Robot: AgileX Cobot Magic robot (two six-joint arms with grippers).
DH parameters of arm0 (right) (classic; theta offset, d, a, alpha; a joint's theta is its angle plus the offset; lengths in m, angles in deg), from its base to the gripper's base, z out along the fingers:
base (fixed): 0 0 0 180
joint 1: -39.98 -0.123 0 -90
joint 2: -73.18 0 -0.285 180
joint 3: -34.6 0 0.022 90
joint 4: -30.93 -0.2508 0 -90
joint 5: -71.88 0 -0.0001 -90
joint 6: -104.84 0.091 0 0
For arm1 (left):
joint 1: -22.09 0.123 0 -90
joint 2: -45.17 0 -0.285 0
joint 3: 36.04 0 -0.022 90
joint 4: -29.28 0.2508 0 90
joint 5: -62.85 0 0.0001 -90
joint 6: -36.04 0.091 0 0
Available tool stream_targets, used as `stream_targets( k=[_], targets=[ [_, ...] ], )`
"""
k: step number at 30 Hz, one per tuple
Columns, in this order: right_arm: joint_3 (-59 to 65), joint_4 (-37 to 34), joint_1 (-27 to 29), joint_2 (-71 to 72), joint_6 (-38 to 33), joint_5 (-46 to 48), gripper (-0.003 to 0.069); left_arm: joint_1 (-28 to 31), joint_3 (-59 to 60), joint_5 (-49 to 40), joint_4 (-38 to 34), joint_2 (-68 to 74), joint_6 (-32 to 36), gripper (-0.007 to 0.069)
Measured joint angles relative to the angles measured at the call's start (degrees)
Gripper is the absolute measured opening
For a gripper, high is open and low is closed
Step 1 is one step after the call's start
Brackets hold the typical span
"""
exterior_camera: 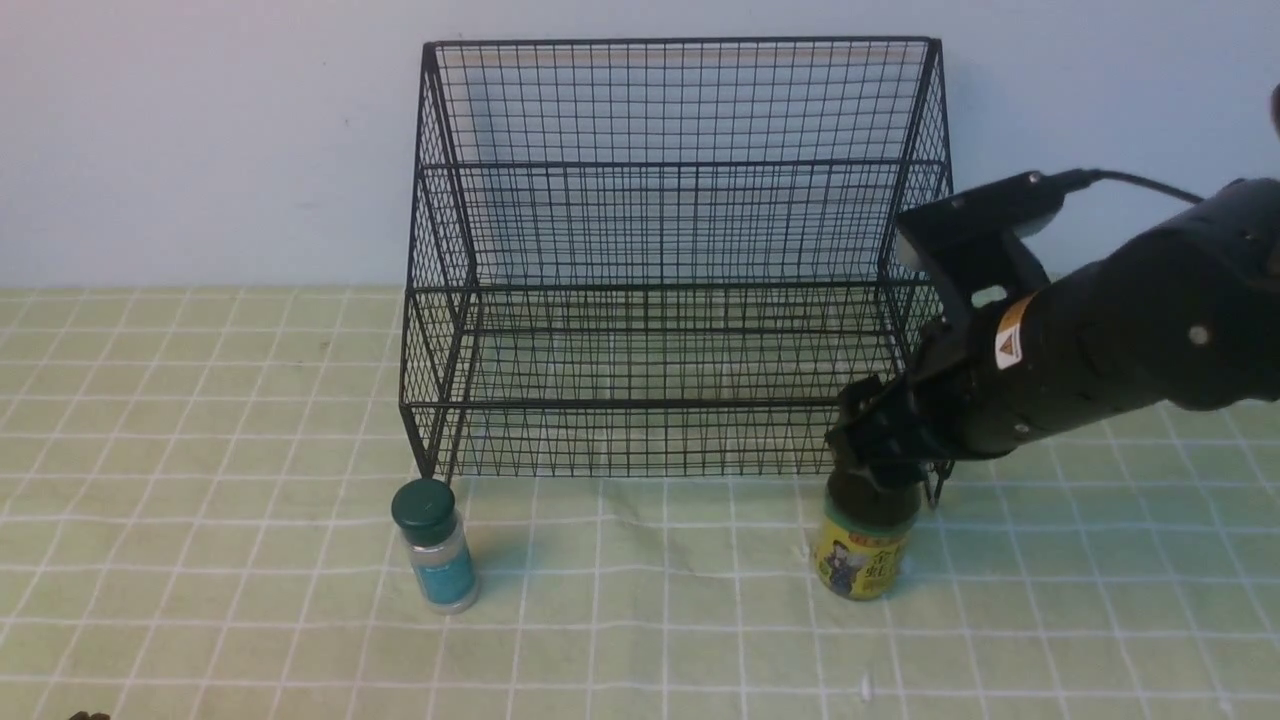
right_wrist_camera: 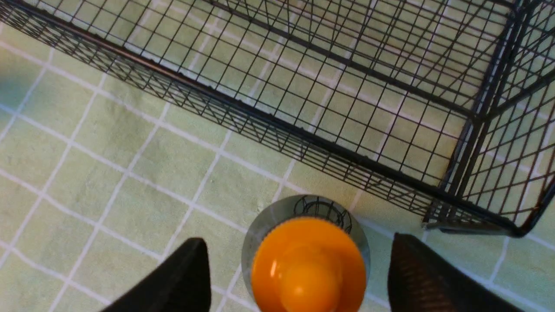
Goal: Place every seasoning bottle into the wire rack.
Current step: Use the right arm to grab the condiment bottle closest to it, then use the right arm to put the condiment bottle back on the shelf
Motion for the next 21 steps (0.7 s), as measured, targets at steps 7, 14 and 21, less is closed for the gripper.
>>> stream_targets(
  k=[7,14,21],
  targets=[
    [-1.65,0.01,-0.05,0.11,-1.22,4.42,0.0293,0.00,0.00,0.00,0.00,0.00,0.00,-0.0006],
    [-11.54,-0.17,-0.05,7.38,-2.38,13.05,0.0293,0.00,0.00,0.00,0.00,0.00,0.00,-0.0006],
    [-19.85,0.77,-0.05,6.75,-4.72,12.78,0.0293,0.00,0.00,0.00,0.00,0.00,0.00,-0.0006]
  ],
)
